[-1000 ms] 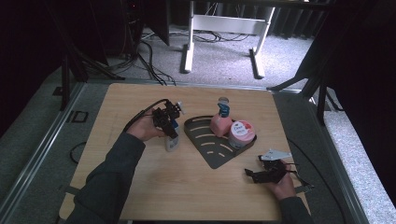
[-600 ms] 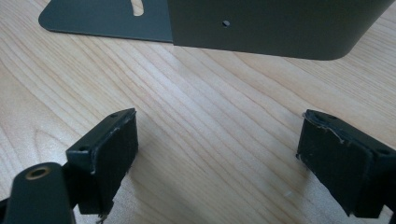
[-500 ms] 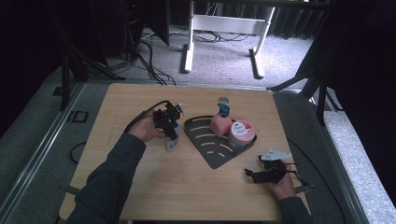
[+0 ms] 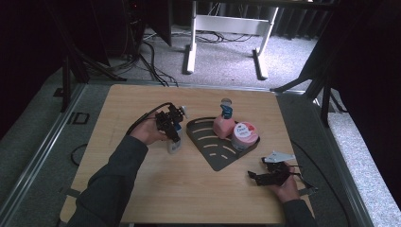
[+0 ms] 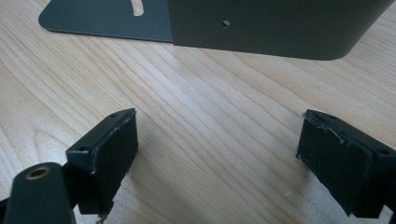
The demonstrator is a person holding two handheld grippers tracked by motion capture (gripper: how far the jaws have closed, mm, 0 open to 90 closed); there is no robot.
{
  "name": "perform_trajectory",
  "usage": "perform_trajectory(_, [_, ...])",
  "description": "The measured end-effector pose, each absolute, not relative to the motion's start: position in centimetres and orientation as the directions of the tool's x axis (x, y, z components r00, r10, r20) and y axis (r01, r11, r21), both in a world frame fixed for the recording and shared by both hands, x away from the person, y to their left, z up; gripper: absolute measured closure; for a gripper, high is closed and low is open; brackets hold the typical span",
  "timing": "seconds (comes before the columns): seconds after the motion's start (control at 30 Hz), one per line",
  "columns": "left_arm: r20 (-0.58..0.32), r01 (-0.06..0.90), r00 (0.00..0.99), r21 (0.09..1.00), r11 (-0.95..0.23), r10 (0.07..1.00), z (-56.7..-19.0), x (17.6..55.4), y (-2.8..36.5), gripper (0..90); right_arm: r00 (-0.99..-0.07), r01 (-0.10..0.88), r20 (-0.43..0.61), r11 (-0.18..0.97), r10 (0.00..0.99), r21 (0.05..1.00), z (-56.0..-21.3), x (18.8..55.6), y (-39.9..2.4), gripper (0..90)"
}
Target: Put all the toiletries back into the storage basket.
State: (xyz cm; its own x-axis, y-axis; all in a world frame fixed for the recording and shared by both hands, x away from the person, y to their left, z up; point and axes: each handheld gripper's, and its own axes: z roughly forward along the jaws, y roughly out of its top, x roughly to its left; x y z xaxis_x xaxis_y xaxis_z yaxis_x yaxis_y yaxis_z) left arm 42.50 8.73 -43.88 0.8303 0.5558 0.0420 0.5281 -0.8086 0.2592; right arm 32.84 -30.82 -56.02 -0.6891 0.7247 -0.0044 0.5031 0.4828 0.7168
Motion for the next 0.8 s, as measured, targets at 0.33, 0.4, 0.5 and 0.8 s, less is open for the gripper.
perform_trajectory(0.33, [0.073, 0.518, 0.831, 0.257, -0.815, 0.551, -43.76, 42.08, 8.1, 54.2, -0.689, 0.503, -0.004, 0.483, 0.725, 0.717, -56.02, 32.84, -30.82, 12.0])
perform_trajectory(0.4, [0.068, 0.522, 0.83, 0.261, -0.812, 0.554, -43.74, 42.13, 8.06, 54.3, -0.689, 0.503, -0.004, 0.483, 0.725, 0.717, -56.02, 32.84, -30.82, 12.0])
perform_trajectory(0.5, [0.065, 0.527, 0.826, 0.265, -0.808, 0.56, -43.72, 42.19, 8.1, 54.4, -0.689, 0.503, -0.004, 0.483, 0.725, 0.717, -56.02, 32.84, -30.82, 12.1])
perform_trajectory(0.8, [0.058, 0.533, 0.82, 0.284, -0.797, 0.57, -43.22, 42.2, 8.35, 54.7, -0.689, 0.503, -0.004, 0.483, 0.724, 0.717, -56.02, 32.85, -30.83, 12.0])
